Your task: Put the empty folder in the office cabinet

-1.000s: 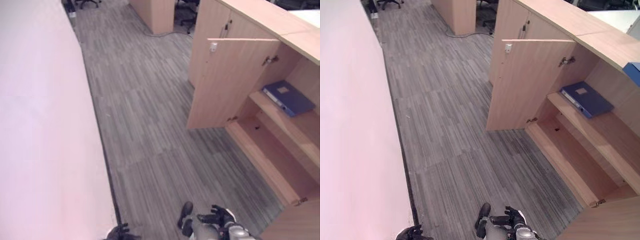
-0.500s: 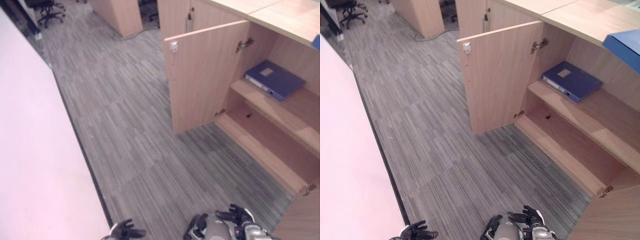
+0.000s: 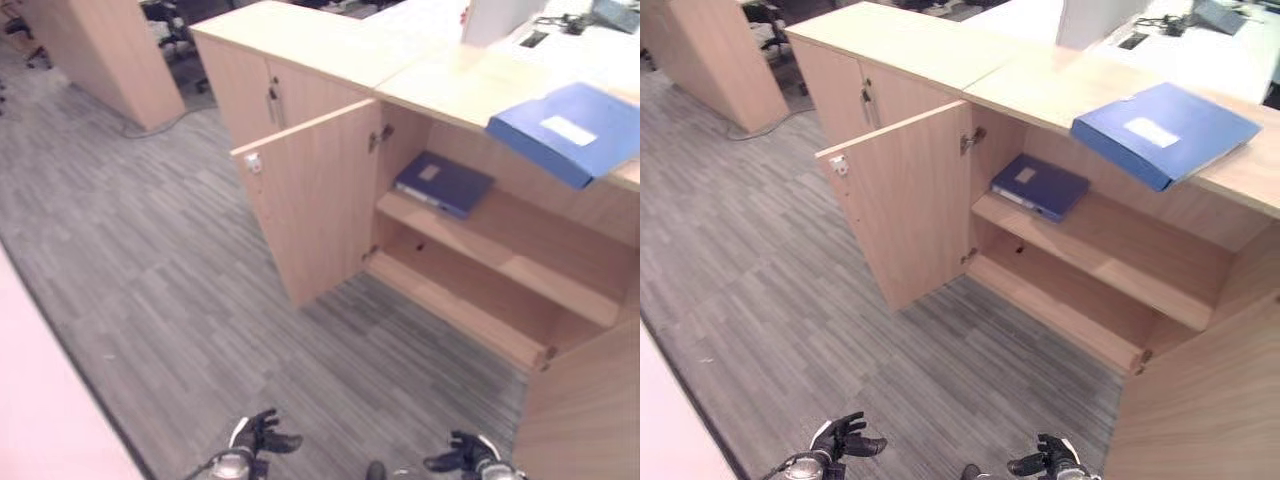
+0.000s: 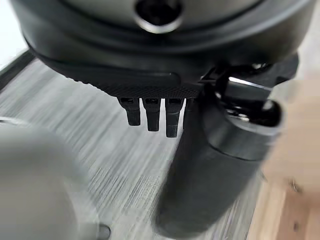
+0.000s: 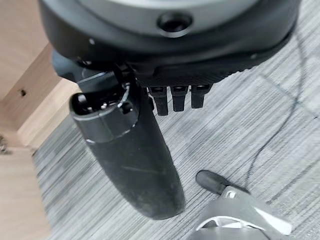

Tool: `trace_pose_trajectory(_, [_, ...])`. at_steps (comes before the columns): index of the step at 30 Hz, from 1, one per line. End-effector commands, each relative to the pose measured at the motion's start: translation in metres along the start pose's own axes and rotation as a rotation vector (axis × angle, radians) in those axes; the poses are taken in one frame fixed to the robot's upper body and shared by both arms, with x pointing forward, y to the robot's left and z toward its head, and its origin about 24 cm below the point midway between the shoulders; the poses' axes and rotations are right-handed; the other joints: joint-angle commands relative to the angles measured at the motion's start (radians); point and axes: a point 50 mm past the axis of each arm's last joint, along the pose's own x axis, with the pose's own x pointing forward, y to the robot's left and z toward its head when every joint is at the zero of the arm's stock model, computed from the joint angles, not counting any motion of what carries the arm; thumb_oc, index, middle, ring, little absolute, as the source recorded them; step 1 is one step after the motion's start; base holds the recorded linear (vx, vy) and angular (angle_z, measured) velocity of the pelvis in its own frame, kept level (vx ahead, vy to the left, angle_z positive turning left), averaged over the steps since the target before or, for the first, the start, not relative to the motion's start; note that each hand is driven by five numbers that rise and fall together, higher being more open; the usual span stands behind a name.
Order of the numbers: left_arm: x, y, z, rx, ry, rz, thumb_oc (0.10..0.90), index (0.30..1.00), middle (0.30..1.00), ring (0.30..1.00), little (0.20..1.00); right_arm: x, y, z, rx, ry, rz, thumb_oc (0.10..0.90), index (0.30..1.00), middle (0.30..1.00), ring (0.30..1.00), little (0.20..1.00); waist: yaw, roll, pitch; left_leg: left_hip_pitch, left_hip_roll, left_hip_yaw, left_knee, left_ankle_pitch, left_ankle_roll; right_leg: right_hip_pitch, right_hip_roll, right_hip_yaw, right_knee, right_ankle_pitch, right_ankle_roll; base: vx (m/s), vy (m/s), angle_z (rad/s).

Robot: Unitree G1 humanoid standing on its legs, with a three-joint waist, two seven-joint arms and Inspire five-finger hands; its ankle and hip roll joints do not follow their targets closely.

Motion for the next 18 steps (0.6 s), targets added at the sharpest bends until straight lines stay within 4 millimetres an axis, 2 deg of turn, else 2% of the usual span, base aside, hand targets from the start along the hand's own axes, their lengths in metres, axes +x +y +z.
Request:
trace_pose_trajectory(1, [-0.005, 0.009, -0.007, -0.138, -0.031, 0.042, 0.8, 0.9, 0.9, 0.9, 0.9, 0.002, -0.029, 0.034, -0.005, -0.136, -0.082, 0.8, 0.9, 0.9, 0.9, 0.9, 0.077, 0.081, 0.063, -0.021, -0.035, -0.15, -0.206, 0.113, 0.018, 0.018, -0.047, -0.009, -0.037, -0.025, 0.177, 0.2, 0.053, -1.8])
trace_pose_trajectory(3, [-0.008, -0.007, -0.019, -0.124, -0.011, -0.004, 0.8, 0.9, 0.9, 0.9, 0.9, 0.004, -0.023, 0.04, -0.036, -0.147, -0.071, 0.8, 0.9, 0.9, 0.9, 0.9, 0.105, 0.092, 0.071, -0.03, -0.059, -0.23, -0.299, 0.14, 0.028, 0.027, -0.019, 0.064, -0.007, -0.062, 0.181, 0.25, 0.033, -1.5])
trace_pose_trajectory(5, [-0.008, -0.012, -0.023, -0.112, 0.018, -0.025, 0.8, 0.9, 0.9, 0.9, 0.9, 0.004, -0.019, 0.035, -0.061, -0.126, -0.05, 0.8, 0.9, 0.9, 0.9, 0.9, 0.094, 0.1, 0.069, 0.001, -0.053, -0.203, -0.315, 0.139, 0.035, 0.029, -0.018, 0.071, 0.001, -0.067, 0.182, 0.2, 0.119, -0.79])
trace_pose_trajectory(6, [-0.01, -0.014, -0.028, -0.076, 0.036, -0.044, 0.8, 0.9, 0.9, 0.9, 0.9, 0.003, -0.013, 0.034, -0.107, -0.132, -0.034, 0.8, 0.9, 0.9, 0.9, 0.9, 0.088, 0.089, 0.051, 0.034, -0.066, -0.194, -0.33, 0.132, 0.054, 0.029, -0.03, 0.095, 0.016, -0.066, 0.189, 0.23, 0.18, -0.78])
trace_pose_trajectory(7, [-0.01, -0.014, -0.028, -0.076, 0.037, -0.044, 0.8, 0.9, 0.9, 0.9, 0.9, 0.003, -0.013, 0.034, -0.107, -0.132, -0.033, 0.8, 0.9, 0.9, 0.9, 0.9, 0.089, 0.088, 0.051, 0.036, -0.066, -0.192, -0.33, 0.131, 0.054, 0.028, -0.03, 0.096, 0.017, -0.067, 0.19, 0.32, 0.188, -0.82])
trace_pose_trajectory(8, [-0.011, -0.013, -0.024, -0.081, 0.005, -0.047, 0.8, 0.9, 0.9, 0.9, 0.9, 0.003, -0.009, 0.03, -0.128, -0.115, -0.021, 0.8, 0.9, 0.9, 0.9, 0.9, 0.087, 0.077, 0.037, 0.053, -0.081, -0.183, -0.331, 0.121, 0.075, 0.018, -0.043, 0.127, 0.05, -0.074, 0.197, 0.2, 0.13, -0.65])
trace_pose_trajectory(9, [-0.011, -0.014, -0.016, -0.082, -0.041, -0.058, 0.8, 0.9, 0.9, 0.9, 0.9, 0.003, -0.009, 0.031, -0.124, -0.117, -0.021, 0.8, 0.9, 0.9, 0.9, 0.9, 0.085, 0.079, 0.035, 0.059, -0.084, -0.175, -0.33, 0.115, 0.084, 0.009, -0.046, 0.137, 0.069, -0.075, 0.202, 0.2, 0.13, -0.54])
trace_pose_trajectory(10, [-0.011, -0.013, -0.016, -0.081, -0.04, -0.058, 0.8, 0.9, 0.9, 0.9, 0.9, 0.003, -0.009, 0.03, -0.124, -0.116, -0.02, 0.8, 0.9, 0.9, 0.9, 0.9, 0.087, 0.078, 0.034, 0.059, -0.084, -0.173, -0.329, 0.114, 0.085, 0.008, -0.047, 0.139, 0.071, -0.077, 0.202, 0.14, 0.174, -0.62])
trace_pose_trajectory(11, [-0.016, -0.015, 0.001, -0.065, -0.146, -0.106, 0.8, 0.9, 0.9, 0.9, 0.9, 0.003, -0.013, 0.028, -0.111, -0.105, -0.025, 0.8, 0.9, 0.9, 0.9, 0.9, 0.082, 0.086, 0.039, 0.069, -0.095, -0.163, -0.318, 0.097, 0.108, -0.018, -0.048, 0.16, 0.123, -0.079, 0.212, 0.09, 0.122, -0.57])
trace_pose_trajectory(12, [-0.017, -0.015, 0.001, -0.064, -0.144, -0.106, 0.8, 0.9, 0.9, 0.9, 0.9, 0.003, -0.012, 0.028, -0.111, -0.103, -0.025, 0.8, 0.9, 0.9, 0.9, 0.9, 0.084, 0.085, 0.038, 0.069, -0.096, -0.161, -0.317, 0.096, 0.109, -0.019, -0.049, 0.162, 0.126, -0.081, 0.213, 0.12, 0.178, -0.51])
trace_pose_trajectory(13, [-0.02, -0.012, 0.009, -0.052, -0.194, -0.128, 0.8, 0.9, 0.9, 0.9, 0.9, 0.003, -0.016, 0.029, -0.106, -0.103, -0.032, 0.8, 0.9, 0.9, 0.9, 0.9, 0.078, 0.092, 0.041, 0.076, -0.098, -0.152, -0.32, 0.088, 0.118, -0.035, -0.047, 0.167, 0.153, -0.079, 0.22, 0.05, 0.098, -0.24])
trace_pose_trajectory(14, [-0.025, -0.009, 0.014, -0.036, -0.226, -0.144, 0.8, 0.9, 0.9, 0.9, 0.9, 0.003, -0.017, 0.029, -0.107, -0.103, -0.033, 0.8, 0.9, 0.9, 0.9, 0.9, 0.082, 0.097, 0.042, 0.083, -0.099, -0.143, -0.322, 0.081, 0.127, -0.052, -0.046, 0.167, 0.181, -0.081, 0.229, 0.1, 0.187, -0.28])
trace_pose_trajectory(15, [-0.032, -0.001, 0.025, 0.0, -0.278, -0.16, 0.8, 0.9, 0.9, 0.9, 0.9, 0.003, -0.02, 0.029, -0.109, -0.093, -0.039, 0.8, 0.9, 0.9, 0.9, 0.9, 0.086, 0.114, 0.049, 0.103, -0.09, -0.114, -0.335, 0.067, 0.139, -0.107, -0.051, 0.112, 0.266, -0.063, 0.257, 0.07, 0.131, -0.33])
trace_pose_trajectory(16, [-0.032, -0.001, 0.024, 0.001, -0.277, -0.16, 0.8, 0.9, 0.9, 0.9, 0.9, 0.003, -0.02, 0.028, -0.109, -0.093, -0.038, 0.8, 0.9, 0.9, 0.9, 0.9, 0.089, 0.113, 0.048, 0.103, -0.091, -0.111, -0.336, 0.067, 0.14, -0.112, -0.052, 0.115, 0.272, -0.066, 0.257, 0.08, 0.121, -0.4])
trace_pose_trajectory(18, [-0.038, 0.005, 0.033, -0.001, -0.319, -0.16, 0.8, 0.9, 0.9, 0.9, 0.9, 0.003, -0.022, 0.03, -0.11, -0.094, -0.046, 0.8, 0.9, 0.9, 0.9, 0.9, 0.087, 0.131, 0.055, 0.128, -0.083, -0.078, -0.357, 0.059, 0.149, -0.173, -0.091, 0.013, 0.381, -0.005, 0.309, 0.05, 0.08, -0.74])
